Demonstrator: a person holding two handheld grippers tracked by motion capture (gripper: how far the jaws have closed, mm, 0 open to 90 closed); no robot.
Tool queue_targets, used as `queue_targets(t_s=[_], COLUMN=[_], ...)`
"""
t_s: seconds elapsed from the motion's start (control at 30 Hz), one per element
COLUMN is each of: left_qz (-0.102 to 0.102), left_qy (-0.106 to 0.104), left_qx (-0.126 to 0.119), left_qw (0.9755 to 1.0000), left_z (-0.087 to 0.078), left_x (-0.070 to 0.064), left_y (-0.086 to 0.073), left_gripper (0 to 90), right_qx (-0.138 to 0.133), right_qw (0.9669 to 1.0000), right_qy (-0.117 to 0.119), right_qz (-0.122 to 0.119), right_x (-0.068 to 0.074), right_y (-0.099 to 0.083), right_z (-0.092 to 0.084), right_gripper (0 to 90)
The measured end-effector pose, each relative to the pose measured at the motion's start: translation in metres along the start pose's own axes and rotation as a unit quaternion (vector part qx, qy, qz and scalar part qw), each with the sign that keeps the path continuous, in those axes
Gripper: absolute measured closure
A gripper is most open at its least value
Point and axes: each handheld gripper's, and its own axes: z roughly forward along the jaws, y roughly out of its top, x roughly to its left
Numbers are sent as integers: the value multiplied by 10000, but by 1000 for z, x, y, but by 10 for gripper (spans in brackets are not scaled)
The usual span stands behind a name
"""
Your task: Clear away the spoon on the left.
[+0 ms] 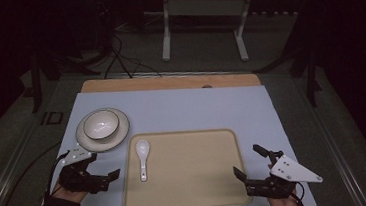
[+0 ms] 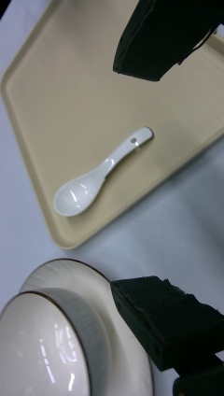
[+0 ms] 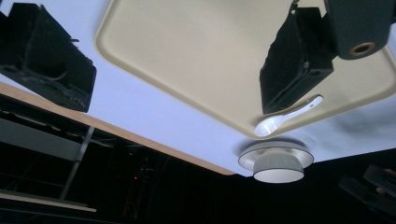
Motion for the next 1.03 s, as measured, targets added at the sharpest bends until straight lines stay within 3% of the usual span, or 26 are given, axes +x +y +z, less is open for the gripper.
queue_targets(t_s=[0.17, 0.3, 0.5, 1.03], left_qz=[-98, -83, -263, -435], left_qy=[106, 121, 87, -13], left_qx=[-34, -41, -61, -58], left_qw=[9999, 9999, 9996, 9990], left_z=[3, 7, 13, 15], left_x=[2, 3, 10, 13], left_y=[-9, -15, -25, -31], left_gripper=[7, 6, 6, 6], right_qx=[-5, 5, -12, 17], right_qw=[10000, 10000, 10000, 10000], right_qy=[-6, -14, -13, 61], right_qz=[2, -11, -33, 4], right_x=[0, 0, 1, -1], right_y=[0, 0, 0, -2], right_z=[0, 0, -1, -2], right_gripper=[108, 107, 107, 107])
